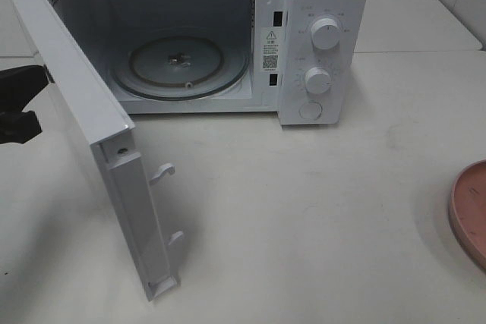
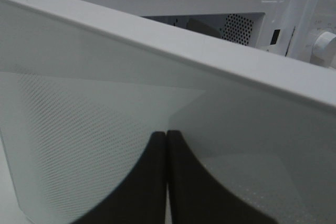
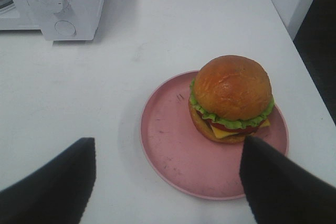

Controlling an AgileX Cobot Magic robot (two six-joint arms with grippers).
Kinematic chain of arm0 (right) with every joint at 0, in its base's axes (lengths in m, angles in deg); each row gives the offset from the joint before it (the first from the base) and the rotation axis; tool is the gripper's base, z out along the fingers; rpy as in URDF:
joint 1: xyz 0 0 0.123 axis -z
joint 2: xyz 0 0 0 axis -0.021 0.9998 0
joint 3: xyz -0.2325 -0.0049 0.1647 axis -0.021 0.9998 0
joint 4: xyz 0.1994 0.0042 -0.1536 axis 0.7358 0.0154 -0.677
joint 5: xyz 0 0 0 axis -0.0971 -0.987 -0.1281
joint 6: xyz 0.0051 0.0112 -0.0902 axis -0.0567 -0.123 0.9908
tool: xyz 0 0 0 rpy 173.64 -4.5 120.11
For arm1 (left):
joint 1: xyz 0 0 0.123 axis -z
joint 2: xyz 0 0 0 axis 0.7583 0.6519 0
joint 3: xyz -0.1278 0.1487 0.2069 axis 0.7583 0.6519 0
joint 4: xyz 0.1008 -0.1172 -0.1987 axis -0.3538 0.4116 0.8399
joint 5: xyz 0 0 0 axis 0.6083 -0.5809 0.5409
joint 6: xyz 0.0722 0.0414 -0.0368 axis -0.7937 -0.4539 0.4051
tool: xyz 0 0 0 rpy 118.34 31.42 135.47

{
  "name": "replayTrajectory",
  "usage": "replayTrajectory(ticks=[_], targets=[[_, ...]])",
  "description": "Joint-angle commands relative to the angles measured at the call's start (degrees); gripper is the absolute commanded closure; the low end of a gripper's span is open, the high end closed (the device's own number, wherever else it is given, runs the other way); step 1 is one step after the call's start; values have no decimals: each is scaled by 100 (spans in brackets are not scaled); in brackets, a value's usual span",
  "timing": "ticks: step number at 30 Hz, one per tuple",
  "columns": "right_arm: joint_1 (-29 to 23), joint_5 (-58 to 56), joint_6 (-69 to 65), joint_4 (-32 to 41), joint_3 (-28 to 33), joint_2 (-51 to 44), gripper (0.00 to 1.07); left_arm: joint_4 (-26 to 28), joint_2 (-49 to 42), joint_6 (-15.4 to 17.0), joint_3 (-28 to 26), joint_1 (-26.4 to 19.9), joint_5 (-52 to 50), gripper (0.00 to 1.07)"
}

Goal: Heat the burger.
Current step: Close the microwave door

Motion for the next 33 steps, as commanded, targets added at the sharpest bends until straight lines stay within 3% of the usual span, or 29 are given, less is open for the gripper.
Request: replayTrajectory(ticks=[1, 4, 11, 14, 21, 23, 26, 28, 29, 33], targets=[[46, 52, 63, 6, 6, -155, 34, 590, 183, -258, -166, 355, 17, 107], [46, 52, 63, 6, 6, -155, 34, 980, 521, -481, -350, 688, 17, 107], [46, 52, 63, 6, 6, -155, 34, 1450, 1060, -550, -751, 1220, 17, 107], [46, 52, 63, 6, 6, -155, 34, 1799, 1324, -739, -1031, 1518, 17, 107], [46, 52, 63, 6, 6, -155, 34, 2785, 1879, -1329, -1725, 2137, 40, 107], [46, 52, 63, 6, 6, -155, 34, 3283, 2080, -1593, -2057, 2355, 86, 107], [46, 52, 63, 6, 6, -155, 34, 3615, 2194, -1788, -2292, 2452, 206, 107], [46, 52, 63, 6, 6, -155, 34, 4079, 2372, -2154, -2722, 2573, 533, 107], [46, 52, 63, 6, 6, -155, 34, 4079, 2372, -2154, -2722, 2573, 533, 107], [46, 52, 63, 6, 6, -155, 34, 4641, 2613, -2653, -3352, 2681, 859, 107]])
